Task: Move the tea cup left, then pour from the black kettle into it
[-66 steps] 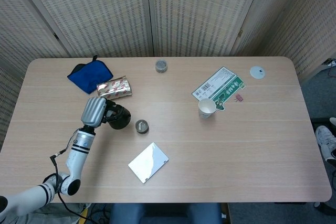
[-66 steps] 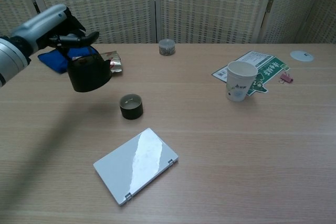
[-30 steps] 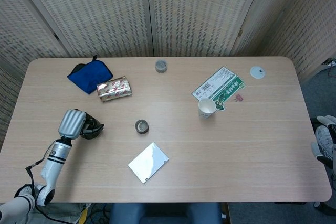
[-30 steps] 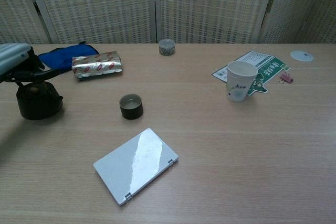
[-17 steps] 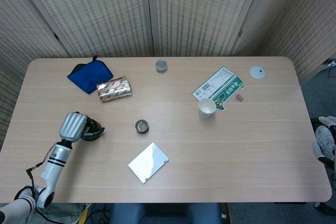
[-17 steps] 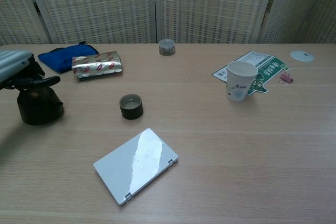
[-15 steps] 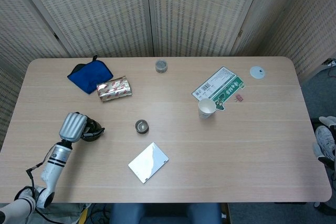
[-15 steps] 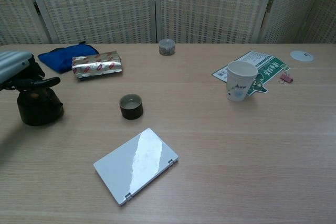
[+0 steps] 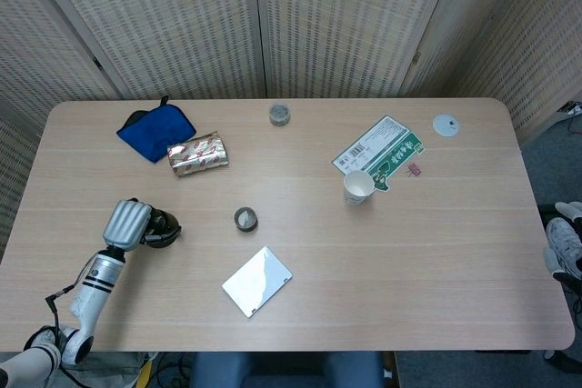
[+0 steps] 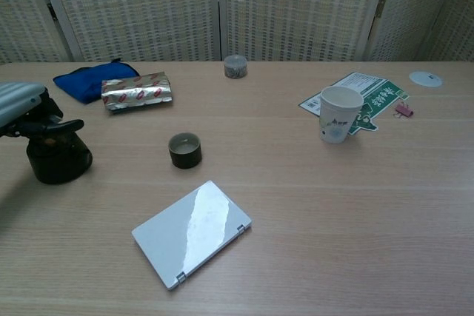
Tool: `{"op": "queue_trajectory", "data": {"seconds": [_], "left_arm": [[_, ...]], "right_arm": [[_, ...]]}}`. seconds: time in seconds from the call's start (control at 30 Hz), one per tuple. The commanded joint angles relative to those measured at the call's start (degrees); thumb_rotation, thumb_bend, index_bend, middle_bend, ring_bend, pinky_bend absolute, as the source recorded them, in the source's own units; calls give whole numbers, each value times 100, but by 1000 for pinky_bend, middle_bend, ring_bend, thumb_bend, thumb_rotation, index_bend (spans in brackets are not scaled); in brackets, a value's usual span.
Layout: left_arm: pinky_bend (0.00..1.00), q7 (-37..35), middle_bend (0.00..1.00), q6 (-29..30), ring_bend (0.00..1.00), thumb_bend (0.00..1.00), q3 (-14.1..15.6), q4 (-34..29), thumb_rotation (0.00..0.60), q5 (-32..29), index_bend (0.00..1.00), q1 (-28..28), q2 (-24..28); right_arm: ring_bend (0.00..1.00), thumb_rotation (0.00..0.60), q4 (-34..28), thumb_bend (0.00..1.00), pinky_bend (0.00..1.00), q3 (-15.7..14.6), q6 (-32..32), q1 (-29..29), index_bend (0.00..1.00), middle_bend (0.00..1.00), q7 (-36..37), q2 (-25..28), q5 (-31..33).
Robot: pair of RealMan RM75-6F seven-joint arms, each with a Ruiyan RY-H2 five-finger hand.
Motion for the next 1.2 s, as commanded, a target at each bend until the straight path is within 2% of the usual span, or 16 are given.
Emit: {"op": "queue_trajectory", "data": {"seconds": [0.03,0.27,0.37,0.5,0.63,0.67,0.7,0.8,0.83,0.9,0.93,1.0,1.2], "left_arm": [[555,20,979,-15,830,171,1,-28,94,-9,905,15,13],[547,14,820,56,677,169,-18,-149,48,14,737,47,60],[444,20,633,66,505,164,-34,-325,22,7,595,61,138],[244,116,400,21,295,155,-124,-766,15,-98,434,76,339],[219,281,366,109,276,154,-314,-1307,23,-312,393,152,566],[219,363,366,137,276,154,-361,-1469,49,-380,389,184,631],[219,469,367,178,276,154,-420,-1715,107,-478,384,239,732],[220,843,366,338,276,154,-538,-2371,338,-729,364,419,1010],[219,951,366,415,276,154,-573,-2582,384,-806,357,487,1089],[219,1167,366,578,275,154,-600,-2982,524,-910,343,628,1254],[219,1303,366,689,275,154,-606,-3229,570,-968,341,723,1361],[219,1513,366,843,276,155,-577,-3627,596,-1041,338,886,1559],[219,1945,366,1227,276,154,-426,-4451,600,-1136,336,1309,2057]], "right_arm": [[159,600,0,257,186,-2,-1,1,260,242,-1,-2,-2],[159,600,-13,257,186,4,10,4,260,242,-13,5,-10],[159,600,-24,256,186,3,18,0,259,242,-16,11,-16],[159,600,-28,256,186,2,19,1,259,242,-8,18,-24],[159,600,-9,256,186,-24,-51,23,259,242,43,38,-57],[158,600,0,256,186,-41,-86,33,259,242,73,52,-77],[158,600,19,256,186,-65,-143,48,259,242,125,71,-105],[157,600,71,256,186,-139,-314,105,259,242,212,111,-192],[157,600,90,256,186,-159,-350,123,259,242,230,111,-230],[156,600,126,257,186,-198,-408,155,259,242,268,100,-313],[156,600,144,256,186,-220,-440,175,259,242,318,90,-369],[156,600,193,257,185,-255,-492,212,259,242,410,72,-467],[156,600,415,257,186,-409,-652,323,259,242,591,-111,-786]]}}
